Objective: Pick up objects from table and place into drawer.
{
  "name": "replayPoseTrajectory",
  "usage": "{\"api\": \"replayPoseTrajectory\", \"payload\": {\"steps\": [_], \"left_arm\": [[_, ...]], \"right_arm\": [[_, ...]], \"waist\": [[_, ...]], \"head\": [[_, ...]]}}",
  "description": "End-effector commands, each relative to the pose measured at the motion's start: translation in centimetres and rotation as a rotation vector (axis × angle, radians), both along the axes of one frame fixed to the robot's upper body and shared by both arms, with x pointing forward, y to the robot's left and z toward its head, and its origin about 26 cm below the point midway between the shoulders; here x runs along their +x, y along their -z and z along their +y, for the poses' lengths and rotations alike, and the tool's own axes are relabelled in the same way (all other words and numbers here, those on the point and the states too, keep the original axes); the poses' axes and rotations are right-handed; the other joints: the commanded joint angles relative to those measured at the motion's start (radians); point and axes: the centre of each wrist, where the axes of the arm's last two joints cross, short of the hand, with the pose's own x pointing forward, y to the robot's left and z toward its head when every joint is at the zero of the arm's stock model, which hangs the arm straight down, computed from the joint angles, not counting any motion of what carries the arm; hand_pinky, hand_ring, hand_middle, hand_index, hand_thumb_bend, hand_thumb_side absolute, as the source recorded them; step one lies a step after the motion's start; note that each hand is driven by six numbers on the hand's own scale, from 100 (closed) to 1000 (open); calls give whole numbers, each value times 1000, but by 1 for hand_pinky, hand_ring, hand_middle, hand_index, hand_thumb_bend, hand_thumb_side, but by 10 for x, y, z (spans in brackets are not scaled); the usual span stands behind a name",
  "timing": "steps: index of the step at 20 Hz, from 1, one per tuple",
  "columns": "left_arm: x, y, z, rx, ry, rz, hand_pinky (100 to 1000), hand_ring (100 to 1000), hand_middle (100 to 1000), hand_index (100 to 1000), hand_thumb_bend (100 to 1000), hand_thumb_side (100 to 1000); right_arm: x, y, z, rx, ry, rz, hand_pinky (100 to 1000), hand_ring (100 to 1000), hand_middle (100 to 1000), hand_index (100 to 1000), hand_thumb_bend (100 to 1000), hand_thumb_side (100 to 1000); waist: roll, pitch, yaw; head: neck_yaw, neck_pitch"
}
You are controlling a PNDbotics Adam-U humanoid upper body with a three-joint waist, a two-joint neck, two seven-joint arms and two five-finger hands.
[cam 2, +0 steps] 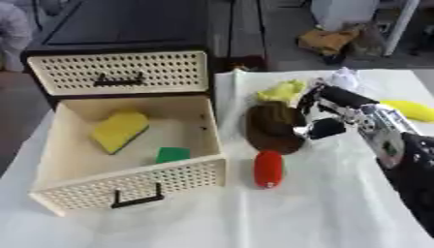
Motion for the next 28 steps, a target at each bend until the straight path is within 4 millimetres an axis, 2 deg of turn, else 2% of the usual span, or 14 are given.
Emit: {"api": "replayPoseTrajectory", "payload": {"steps": [1,2,4,5,6,14,22,23,28], "left_arm": [[-2,-8,1,21,-1,-25,321,517,504,800,117,975],[-2,-8,0,22,0,-25,321,517,504,800,117,976],[-2,-7,0,24,1,-23,321,517,505,800,117,977],[-2,-7,0,24,1,-23,322,518,505,800,117,976],[-2,-7,0,24,0,-23,321,518,506,800,117,977],[-2,-8,0,28,2,-18,320,518,507,800,117,979],[-1,-9,-2,32,10,-19,318,516,507,799,117,981],[-1,-9,-2,30,12,-19,313,511,505,798,114,983],[0,-9,-5,32,18,-21,310,509,502,797,113,984]], "right_arm": [[-4,-23,-8,2,18,-51,626,770,565,706,432,639],[-5,-24,-8,2,21,-52,632,784,593,734,533,627],[-5,-25,-6,-2,18,-56,645,808,632,775,655,619],[-5,-27,-6,-3,16,-57,651,818,651,790,708,620],[-5,-28,-5,-2,13,-60,656,824,655,796,723,632],[-6,-41,9,10,-29,-83,674,849,692,838,774,663],[1,-34,12,-3,-24,-72,674,849,692,837,783,660],[2,-30,14,-10,-26,-59,679,854,700,841,790,623],[9,-20,16,-48,-24,-3,690,867,712,853,791,586]], "waist": [[3,-19,1],[3,-19,1],[4,-19,1],[5,-19,0],[5,-20,0],[1,-24,-5],[0,-22,2],[-1,-17,8],[-3,-5,25]], "head": [[-2,-10],[-3,-11],[-3,-13],[-3,-13],[-3,-13],[-2,-18],[-7,-26],[-14,-28],[-28,-37]]}}
